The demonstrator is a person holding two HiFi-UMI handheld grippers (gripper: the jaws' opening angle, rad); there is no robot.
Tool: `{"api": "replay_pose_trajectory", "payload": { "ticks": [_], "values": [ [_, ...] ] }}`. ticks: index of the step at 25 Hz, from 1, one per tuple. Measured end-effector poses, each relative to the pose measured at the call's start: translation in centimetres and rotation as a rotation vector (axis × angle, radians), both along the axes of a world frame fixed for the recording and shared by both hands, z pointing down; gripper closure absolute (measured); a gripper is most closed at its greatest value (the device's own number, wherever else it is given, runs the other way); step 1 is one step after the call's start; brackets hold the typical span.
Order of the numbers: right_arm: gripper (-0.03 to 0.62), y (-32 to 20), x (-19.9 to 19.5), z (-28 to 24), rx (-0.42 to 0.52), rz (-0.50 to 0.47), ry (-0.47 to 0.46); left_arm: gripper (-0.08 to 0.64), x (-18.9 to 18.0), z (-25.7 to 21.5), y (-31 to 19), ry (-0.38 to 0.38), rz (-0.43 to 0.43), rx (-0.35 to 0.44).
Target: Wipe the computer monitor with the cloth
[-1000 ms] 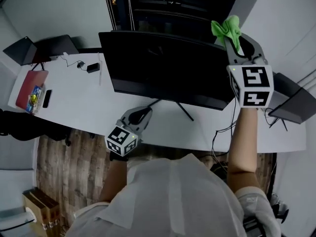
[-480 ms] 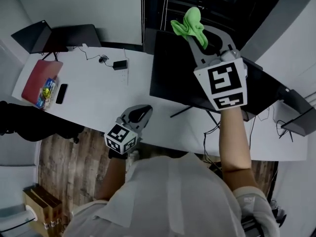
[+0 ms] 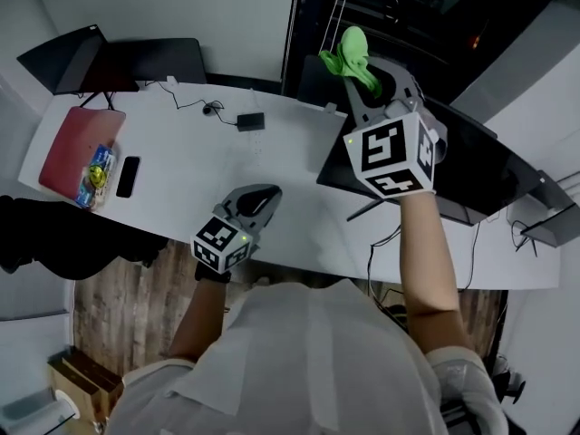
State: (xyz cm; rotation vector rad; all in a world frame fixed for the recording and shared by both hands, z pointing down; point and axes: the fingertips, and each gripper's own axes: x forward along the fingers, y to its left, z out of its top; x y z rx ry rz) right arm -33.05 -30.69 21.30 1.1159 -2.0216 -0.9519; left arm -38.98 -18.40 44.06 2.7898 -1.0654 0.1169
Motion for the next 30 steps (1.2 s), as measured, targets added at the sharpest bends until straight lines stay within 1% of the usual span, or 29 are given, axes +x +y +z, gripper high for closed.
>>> {"api": "replay_pose_trajectory", "payload": {
  "ticks": [5,11,15,22,30],
  "values": [
    [0.522,-1.7,0.1,2.4,0.015,0.114,0.108,0.531,-2.1,0.0,-0.7,0.016,0.028,0.005],
    [0.522,-1.9,-0.3,4.4,0.019,0.167,0.163,0.531,-3.2,0.6,-0.8,0.02,0.063,-0.005],
    [0.522,-1.9,-0.5,6.0,-0.013,0.189,0.166,0.531,-3.8,0.8,-1.0,0.022,0.073,-0.007],
    [0.522,-1.6,-0.5,8.8,-0.073,0.212,0.141,0.531,-4.8,1.1,-1.2,0.02,0.086,-0.011],
    [0.522,-0.9,-0.4,12.2,-0.13,0.216,0.123,0.531,-4.8,1.4,-1.5,0.022,0.094,-0.017]
  ]
}}
